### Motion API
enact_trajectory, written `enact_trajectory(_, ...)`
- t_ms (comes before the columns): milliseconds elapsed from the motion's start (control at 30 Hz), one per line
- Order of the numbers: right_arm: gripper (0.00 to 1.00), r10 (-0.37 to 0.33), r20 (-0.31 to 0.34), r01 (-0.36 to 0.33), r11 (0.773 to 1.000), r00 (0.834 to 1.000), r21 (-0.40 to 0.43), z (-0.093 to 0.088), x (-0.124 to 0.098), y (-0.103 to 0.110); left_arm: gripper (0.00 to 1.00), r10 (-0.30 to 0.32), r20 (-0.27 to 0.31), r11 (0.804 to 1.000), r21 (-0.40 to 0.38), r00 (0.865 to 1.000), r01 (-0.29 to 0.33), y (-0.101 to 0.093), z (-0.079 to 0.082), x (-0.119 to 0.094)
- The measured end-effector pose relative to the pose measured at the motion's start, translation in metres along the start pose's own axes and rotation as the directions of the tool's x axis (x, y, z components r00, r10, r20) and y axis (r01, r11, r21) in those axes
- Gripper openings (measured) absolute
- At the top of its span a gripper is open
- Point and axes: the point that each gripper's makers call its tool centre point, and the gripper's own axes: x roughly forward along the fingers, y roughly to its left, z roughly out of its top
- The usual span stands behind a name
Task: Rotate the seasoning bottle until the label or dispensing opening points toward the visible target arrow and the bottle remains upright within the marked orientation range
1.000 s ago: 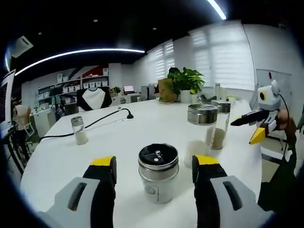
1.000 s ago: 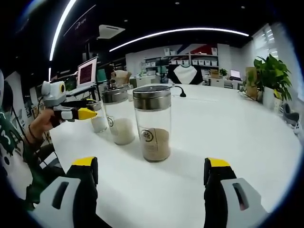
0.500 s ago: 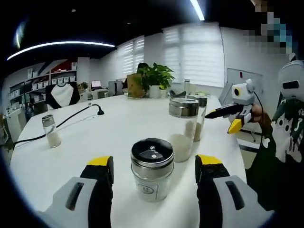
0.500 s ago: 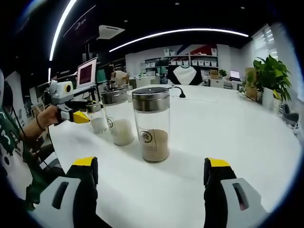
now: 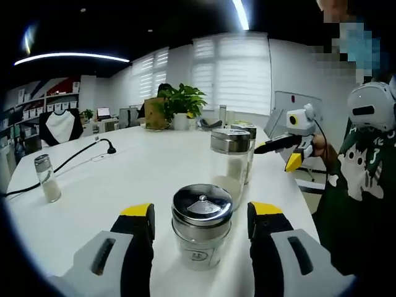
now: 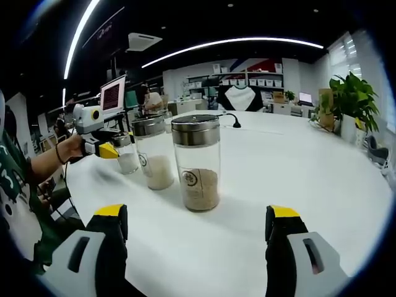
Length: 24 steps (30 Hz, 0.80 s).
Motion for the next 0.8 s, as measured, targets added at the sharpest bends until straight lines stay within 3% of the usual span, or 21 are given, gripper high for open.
enact_trajectory(133,0.94,0.001,0.001,-0.001,1.0,1.0,-0.001,0.0004,0.0001,0.0002,0.55,-0.013,0.003,1.0,0.013,1.0,0.013,-0.0001,-0.0001,-0.0001)
enact_trajectory(233,0.94,-0.001,0.0,0.001,1.0,1.0,0.0,0.0001,0.0,-0.0003,0.38,-0.029,-0.006,1.0,0.009,1.0,0.029,-0.0018,-0.0034,-0.0002)
enact_trajectory(267,0.94,-0.002,0.001,0.002,1.0,1.0,0.0,0.0,0.0,-0.0006,0.38,-0.021,0.051,1.0,0.015,0.998,0.02,0.0013,0.0062,0.0026)
enact_trajectory(300,0.94,-0.002,0.0,0.002,1.0,1.0,0.0,-0.0002,0.0001,-0.0006,0.38,-0.037,0.014,0.999,0.016,0.999,0.037,-0.0025,-0.0003,0.001)
enact_trajectory(800,0.94,0.002,-0.005,-0.002,1.0,1.0,0.003,-0.0016,0.0018,0.001,0.38,-0.019,0.023,0.999,0.037,1.0,0.018,-0.0073,0.0003,-0.0073)
